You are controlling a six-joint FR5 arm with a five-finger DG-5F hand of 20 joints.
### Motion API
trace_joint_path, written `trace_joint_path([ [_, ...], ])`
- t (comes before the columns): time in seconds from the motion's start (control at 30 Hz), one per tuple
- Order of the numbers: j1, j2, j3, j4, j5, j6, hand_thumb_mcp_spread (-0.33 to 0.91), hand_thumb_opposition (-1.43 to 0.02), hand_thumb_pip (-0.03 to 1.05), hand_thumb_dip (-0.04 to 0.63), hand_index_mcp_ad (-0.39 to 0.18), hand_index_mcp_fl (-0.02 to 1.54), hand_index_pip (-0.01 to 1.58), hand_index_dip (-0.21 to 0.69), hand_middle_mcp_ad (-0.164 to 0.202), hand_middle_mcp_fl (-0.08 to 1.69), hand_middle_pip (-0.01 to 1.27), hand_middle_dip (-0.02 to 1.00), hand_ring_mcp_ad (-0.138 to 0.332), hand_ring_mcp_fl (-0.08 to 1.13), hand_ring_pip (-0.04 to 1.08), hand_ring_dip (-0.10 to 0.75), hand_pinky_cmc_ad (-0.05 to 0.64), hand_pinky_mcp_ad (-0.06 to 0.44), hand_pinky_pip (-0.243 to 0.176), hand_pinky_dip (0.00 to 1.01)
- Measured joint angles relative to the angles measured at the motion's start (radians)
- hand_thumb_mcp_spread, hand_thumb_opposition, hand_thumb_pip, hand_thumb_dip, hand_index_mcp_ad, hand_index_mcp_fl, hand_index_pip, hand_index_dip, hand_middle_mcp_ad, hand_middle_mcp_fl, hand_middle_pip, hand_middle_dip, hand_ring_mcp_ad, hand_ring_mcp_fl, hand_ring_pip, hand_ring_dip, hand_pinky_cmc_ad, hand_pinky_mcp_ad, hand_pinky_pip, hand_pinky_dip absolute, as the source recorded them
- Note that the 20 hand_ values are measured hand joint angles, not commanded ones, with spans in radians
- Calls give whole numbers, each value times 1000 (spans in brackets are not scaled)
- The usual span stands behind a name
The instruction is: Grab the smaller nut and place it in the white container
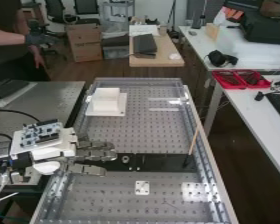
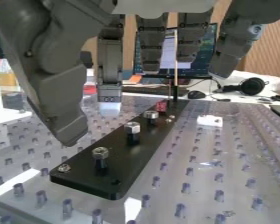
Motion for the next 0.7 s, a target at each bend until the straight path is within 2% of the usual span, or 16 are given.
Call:
trace_joint_path([
  [0.1, -1, 0, -2, 15, 0, 19, 368, -820, 646, 190, -150, 66, 1440, 5, 75, 72, 136, 211, 164, 0, 80, 58, 386, 304, -91, 302],
  [0.33, -4, -3, -10, 38, -6, 26, 368, -820, 646, 190, -150, 94, 1447, 7, 73, 72, 136, 215, 164, 0, 80, 58, 386, 304, -93, 302],
  [0.7, 2, -20, 3, 20, -15, -28, 374, -820, 646, 190, -150, 93, 1450, 7, 72, 72, 136, 215, 162, 0, 80, 58, 386, 302, -93, 297],
])
